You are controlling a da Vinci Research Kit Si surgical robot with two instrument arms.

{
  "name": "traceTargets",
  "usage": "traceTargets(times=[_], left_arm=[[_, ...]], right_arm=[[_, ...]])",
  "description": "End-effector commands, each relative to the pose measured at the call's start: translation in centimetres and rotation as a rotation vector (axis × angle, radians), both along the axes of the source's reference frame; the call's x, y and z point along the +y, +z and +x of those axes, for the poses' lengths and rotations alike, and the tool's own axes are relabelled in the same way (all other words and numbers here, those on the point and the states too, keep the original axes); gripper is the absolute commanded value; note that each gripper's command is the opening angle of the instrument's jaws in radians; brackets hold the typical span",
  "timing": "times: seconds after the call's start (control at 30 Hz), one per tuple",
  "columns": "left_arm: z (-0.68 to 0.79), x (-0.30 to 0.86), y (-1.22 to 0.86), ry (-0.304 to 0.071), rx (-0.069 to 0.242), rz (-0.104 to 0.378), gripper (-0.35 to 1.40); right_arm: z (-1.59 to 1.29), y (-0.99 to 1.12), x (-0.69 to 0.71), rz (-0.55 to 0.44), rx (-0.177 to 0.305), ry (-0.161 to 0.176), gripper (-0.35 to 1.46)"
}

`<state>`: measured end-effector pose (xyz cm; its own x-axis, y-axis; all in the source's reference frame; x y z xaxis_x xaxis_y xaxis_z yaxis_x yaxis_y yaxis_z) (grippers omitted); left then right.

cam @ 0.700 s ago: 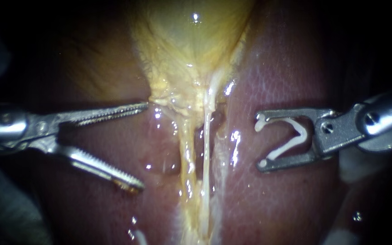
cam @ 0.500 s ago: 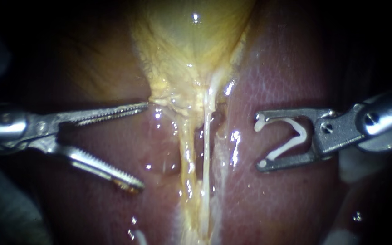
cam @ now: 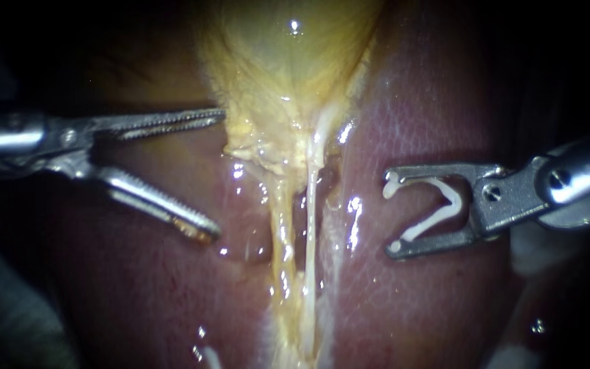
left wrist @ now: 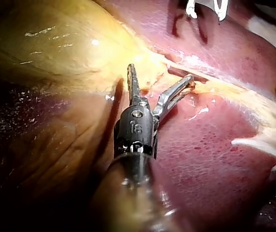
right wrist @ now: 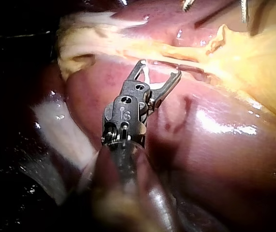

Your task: Grabbing gallbladder

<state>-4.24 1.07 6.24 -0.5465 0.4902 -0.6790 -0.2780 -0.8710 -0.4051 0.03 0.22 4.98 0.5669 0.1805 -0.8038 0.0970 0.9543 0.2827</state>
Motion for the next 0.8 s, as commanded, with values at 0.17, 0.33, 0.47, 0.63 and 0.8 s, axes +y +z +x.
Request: traceTargets(times=[0.17,0.33,0.47,0.63,0.8], left_arm=[[-0.16,0.04,0.11,0.003,0.027,0.006,0.69],[-0.17,0.0,0.21,0.014,0.056,0.007,0.57],[-0.13,-0.05,0.26,0.034,0.081,0.016,0.57],[-0.12,-0.04,0.31,0.04,0.09,0.018,0.46],[-0.11,-0.04,0.3,0.033,0.091,0.027,0.29]], right_arm=[[-0.01,0.0,0.0,0.0,0.0,-0.001,0.5],[-0.01,0.0,0.0,0.0,0.0,-0.001,0.5],[-0.01,0.0,0.0,0.0,0.0,-0.001,0.5],[-0.01,0.0,0.0,0.0,0.0,-0.001,0.5],[-0.01,0.0,0.0,0.0,0.0,-0.001,0.5]])
